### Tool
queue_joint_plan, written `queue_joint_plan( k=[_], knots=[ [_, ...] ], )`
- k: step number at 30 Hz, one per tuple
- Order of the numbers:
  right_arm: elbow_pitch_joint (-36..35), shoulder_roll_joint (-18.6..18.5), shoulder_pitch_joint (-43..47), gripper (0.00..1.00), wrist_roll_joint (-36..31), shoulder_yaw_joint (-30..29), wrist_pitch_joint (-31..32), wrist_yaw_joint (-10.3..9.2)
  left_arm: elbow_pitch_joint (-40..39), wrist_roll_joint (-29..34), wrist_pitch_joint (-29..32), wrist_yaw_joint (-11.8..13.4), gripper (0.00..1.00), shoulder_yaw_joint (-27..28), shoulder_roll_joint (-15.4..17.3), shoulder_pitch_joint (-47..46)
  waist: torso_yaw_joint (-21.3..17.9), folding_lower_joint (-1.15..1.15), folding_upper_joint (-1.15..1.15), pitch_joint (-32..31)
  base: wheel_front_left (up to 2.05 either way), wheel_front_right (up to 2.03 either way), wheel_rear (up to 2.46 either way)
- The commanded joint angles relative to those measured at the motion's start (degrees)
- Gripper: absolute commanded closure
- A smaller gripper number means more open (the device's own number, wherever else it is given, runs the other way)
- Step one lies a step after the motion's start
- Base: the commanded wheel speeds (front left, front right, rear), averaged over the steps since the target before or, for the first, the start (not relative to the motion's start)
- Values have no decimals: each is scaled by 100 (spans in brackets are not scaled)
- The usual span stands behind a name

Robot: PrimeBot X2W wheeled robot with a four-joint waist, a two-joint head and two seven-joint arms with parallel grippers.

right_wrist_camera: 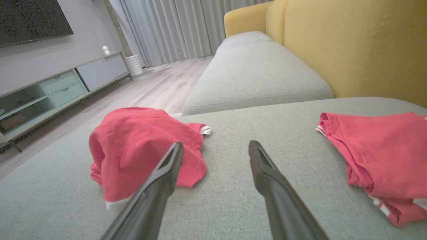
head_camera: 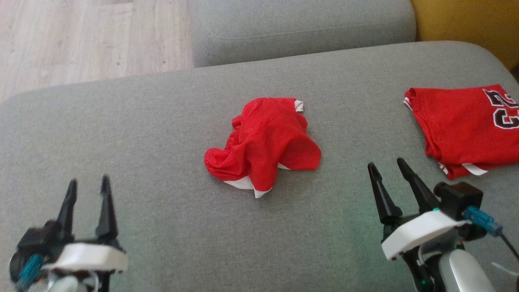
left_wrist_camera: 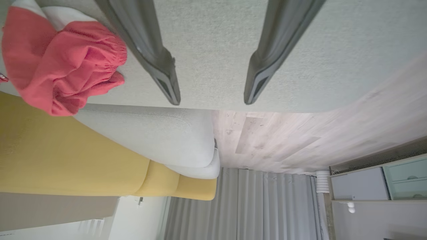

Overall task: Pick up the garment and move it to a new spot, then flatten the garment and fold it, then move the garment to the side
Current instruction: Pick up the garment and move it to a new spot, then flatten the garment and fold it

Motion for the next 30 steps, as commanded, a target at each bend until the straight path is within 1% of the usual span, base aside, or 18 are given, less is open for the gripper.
queue_joint_plan(
  k=[1,6,14,20,24,29,30],
  knots=[
    [-145,44,-35,0,29,59,31,-4,-247,-56,-65,63,0,367,202,-47,36,1,0,-61,0,0,0],
    [-110,69,69,0,35,33,49,-4,-476,-164,-68,131,0,655,170,374,27,1,0,-102,0,0,0],
    [-143,101,90,0,27,23,39,-4,-617,-132,-69,134,0,637,140,521,-1,1,0,-59,0,0,0],
    [-94,102,-155,0,45,239,175,-4,-655,-117,-58,129,0,573,116,420,80,1,0,97,0,0,0],
    [164,143,-685,0,68,358,575,-4,-720,-71,-39,97,0,466,78,195,256,1,0,365,0,0,0],
    [986,214,-1462,0,12,323,1112,-4,-757,18,-25,13,0,259,-22,-189,590,1,0,765,0,0,0],
    [986,214,-1462,0,12,323,1112,-4,-757,18,-25,13,0,259,-22,-189,590,1,0,765,0,0,0]
  ],
)
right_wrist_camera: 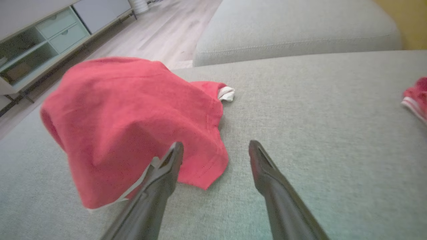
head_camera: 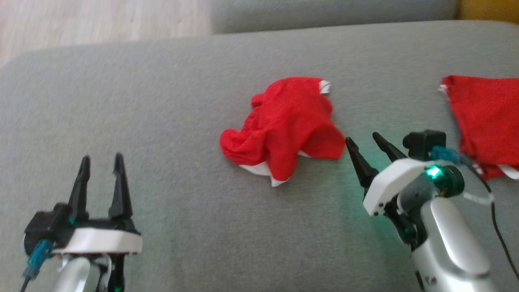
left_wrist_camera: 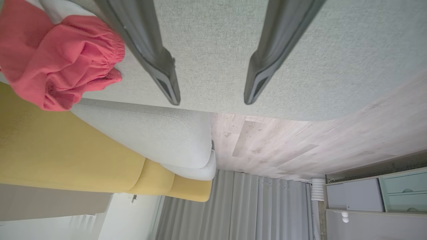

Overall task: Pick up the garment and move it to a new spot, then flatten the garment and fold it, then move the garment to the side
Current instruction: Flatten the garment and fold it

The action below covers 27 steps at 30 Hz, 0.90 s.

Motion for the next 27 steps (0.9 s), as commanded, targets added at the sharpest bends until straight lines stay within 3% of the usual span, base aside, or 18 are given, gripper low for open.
queue_joint_plan(
  k=[1,6,12,14,19,27],
  knots=[
    [-50,80,-207,0,-28,80,50,-4,-177,53,-31,-30,0,185,92,-288,252,-1,0,252,0,0,0],
    [763,121,-787,0,-132,-78,261,-4,-144,124,-46,-89,0,83,-18,-560,529,-1,0,605,0,0,0],
    [1467,137,-1191,0,-1,255,226,-4,12,121,-62,-160,0,113,-104,-659,639,-1,0,706,0,0,0],
    [1571,139,-1241,100,125,371,174,-4,74,133,-65,-165,0,140,-114,-640,629,-1,0,648,0,0,0],
    [1260,128,-1300,100,505,603,-139,-4,151,184,-71,-175,0,199,-148,-569,583,-1,0,387,0,0,0],
    [-638,-45,-1539,100,1051,979,388,-4,176,262,-73,-233,0,230,-292,-409,615,-1,0,-57,0,0,0]
  ],
)
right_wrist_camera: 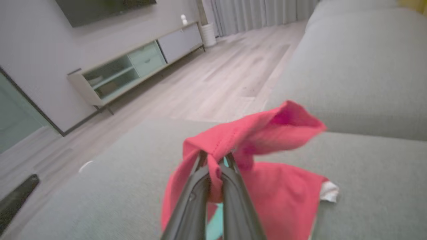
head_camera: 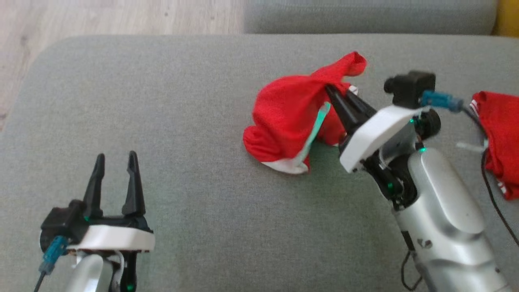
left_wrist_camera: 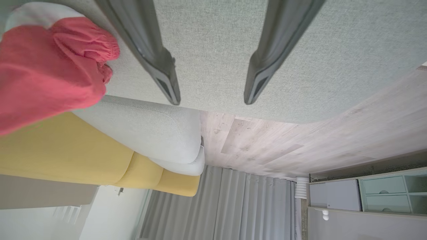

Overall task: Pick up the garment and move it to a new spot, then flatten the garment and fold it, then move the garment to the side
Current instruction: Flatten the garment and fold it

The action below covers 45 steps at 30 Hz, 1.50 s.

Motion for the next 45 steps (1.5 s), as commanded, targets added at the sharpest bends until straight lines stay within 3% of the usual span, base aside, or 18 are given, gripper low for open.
queue_joint_plan(
  k=[1,6,11,17,23,27,37,45],
  knots=[
    [-467,38,-418,100,146,194,140,-4,-132,73,-55,-27,0,244,53,-124,50,1,0,-71,0,0,0],
    [-720,172,-1191,100,565,549,191,-4,-115,114,-55,-90,0,263,-13,-129,127,1,0,-69,0,0,0],
    [-600,208,-2127,100,1276,824,-263,-4,-79,166,-55,-147,0,302,-89,-124,173,1,0,-88,0,0,0],
    [-249,210,-2542,100,1128,791,-470,-4,-64,215,-55,-179,0,358,-117,-91,125,1,0,-135,0,0,0],
    [-188,-191,-1337,100,479,482,-208,-4,-61,235,-55,-218,0,422,-152,-23,-60,1,0,-174,0,0,0],
    [-151,-373,-143,100,164,-216,-133,-4,-73,241,-55,-227,0,479,-139,-6,-239,1,0,-153,0,0,0],
    [-20,0,1121,100,-829,-1720,67,-4,-77,281,-55,-302,0,474,-129,-129,-350,1,0,57,0,0,0],
    [-1224,193,1997,100,-1103,-2251,666,-4,-7,292,-56,-328,0,504,-111,-144,-312,1,0,33,0,0,0]
  ],
)
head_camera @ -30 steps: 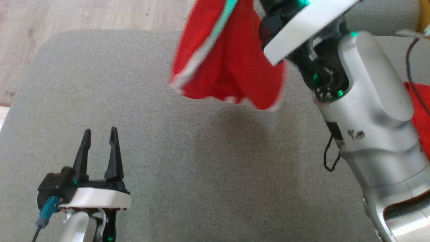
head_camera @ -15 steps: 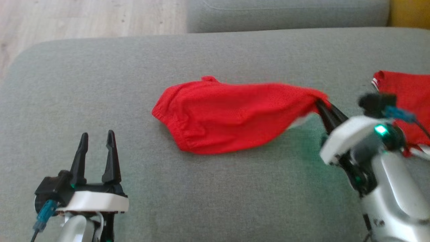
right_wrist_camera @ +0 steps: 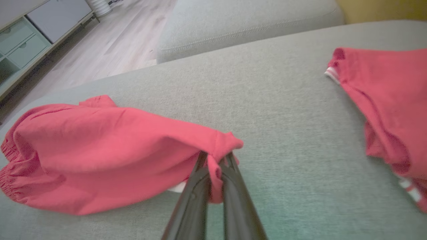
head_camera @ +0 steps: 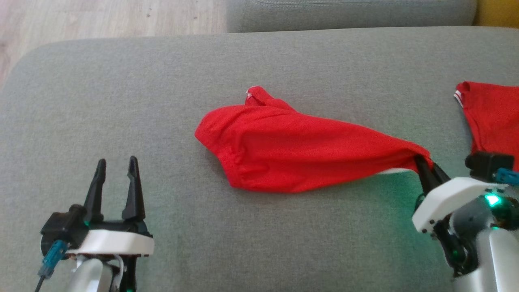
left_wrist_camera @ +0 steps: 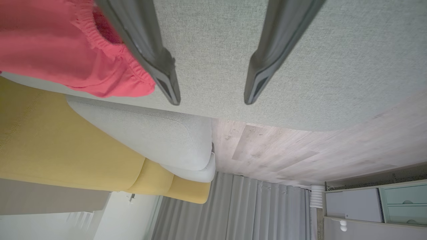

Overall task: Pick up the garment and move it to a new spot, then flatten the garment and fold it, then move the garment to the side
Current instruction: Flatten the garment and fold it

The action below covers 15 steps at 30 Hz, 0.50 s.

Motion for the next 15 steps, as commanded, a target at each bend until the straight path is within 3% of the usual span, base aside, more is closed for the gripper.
queue_joint_plan(
  k=[1,4,15],
  knots=[
    [-326,-11,-87,0,-134,64,51,-4,-131,69,-54,-6,0,243,104,-251,-22,0,0,-7,0,0,0],
    [-441,-6,58,0,-497,108,-15,-4,-94,85,-54,-25,0,212,92,-261,-29,0,0,-50,0,0,0],
    [-489,-80,432,0,-737,756,-1652,-4,-32,104,-54,-38,0,246,73,-62,-161,0,0,-353,0,0,0]
  ],
)
